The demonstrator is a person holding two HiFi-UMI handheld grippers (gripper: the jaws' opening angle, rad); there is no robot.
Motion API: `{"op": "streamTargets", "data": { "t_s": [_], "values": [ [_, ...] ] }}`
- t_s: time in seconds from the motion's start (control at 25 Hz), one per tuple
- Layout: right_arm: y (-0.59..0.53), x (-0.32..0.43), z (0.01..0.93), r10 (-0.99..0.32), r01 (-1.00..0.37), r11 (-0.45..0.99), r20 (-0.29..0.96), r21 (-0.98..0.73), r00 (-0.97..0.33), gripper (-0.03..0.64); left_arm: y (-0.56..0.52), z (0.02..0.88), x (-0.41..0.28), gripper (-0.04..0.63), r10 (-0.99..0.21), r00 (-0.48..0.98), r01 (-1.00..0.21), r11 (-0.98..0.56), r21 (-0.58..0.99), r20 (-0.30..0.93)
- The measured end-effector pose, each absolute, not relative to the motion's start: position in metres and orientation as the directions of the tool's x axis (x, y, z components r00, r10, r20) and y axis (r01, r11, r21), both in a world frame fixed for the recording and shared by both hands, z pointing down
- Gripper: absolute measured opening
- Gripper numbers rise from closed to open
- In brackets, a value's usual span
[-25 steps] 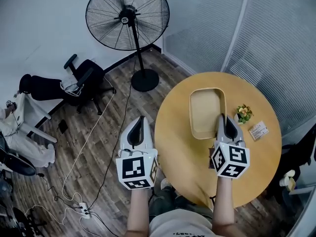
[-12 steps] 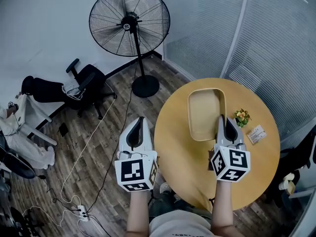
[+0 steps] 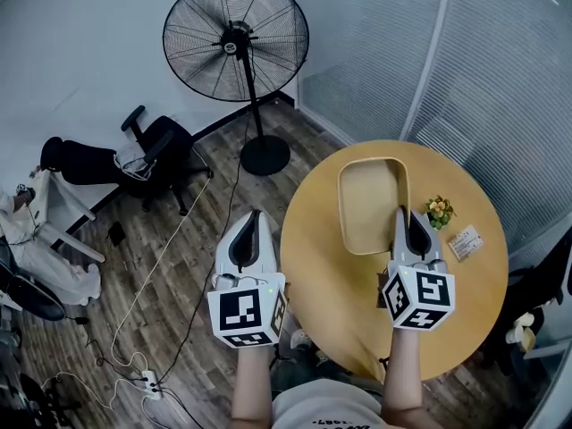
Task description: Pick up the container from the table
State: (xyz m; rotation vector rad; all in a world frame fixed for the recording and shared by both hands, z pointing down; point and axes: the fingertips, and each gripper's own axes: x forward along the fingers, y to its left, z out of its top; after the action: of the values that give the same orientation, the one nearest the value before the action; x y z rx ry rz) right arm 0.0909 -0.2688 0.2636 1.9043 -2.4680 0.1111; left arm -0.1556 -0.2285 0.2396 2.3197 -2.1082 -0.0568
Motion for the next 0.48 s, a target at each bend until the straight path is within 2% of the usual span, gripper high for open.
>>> {"op": "streamTargets", "data": {
  "t_s": [0.48],
  "values": [
    [-0.2733, 0.0962, 0.2680, -0.967, -0.968, 0.245, 0.067, -0.047, -0.248, 0.035, -0.2318, 0.2423, -0.1522, 0.000, -0.996, 0.089, -0.996, -0.089, 0.025, -0.013]
  ]
}}
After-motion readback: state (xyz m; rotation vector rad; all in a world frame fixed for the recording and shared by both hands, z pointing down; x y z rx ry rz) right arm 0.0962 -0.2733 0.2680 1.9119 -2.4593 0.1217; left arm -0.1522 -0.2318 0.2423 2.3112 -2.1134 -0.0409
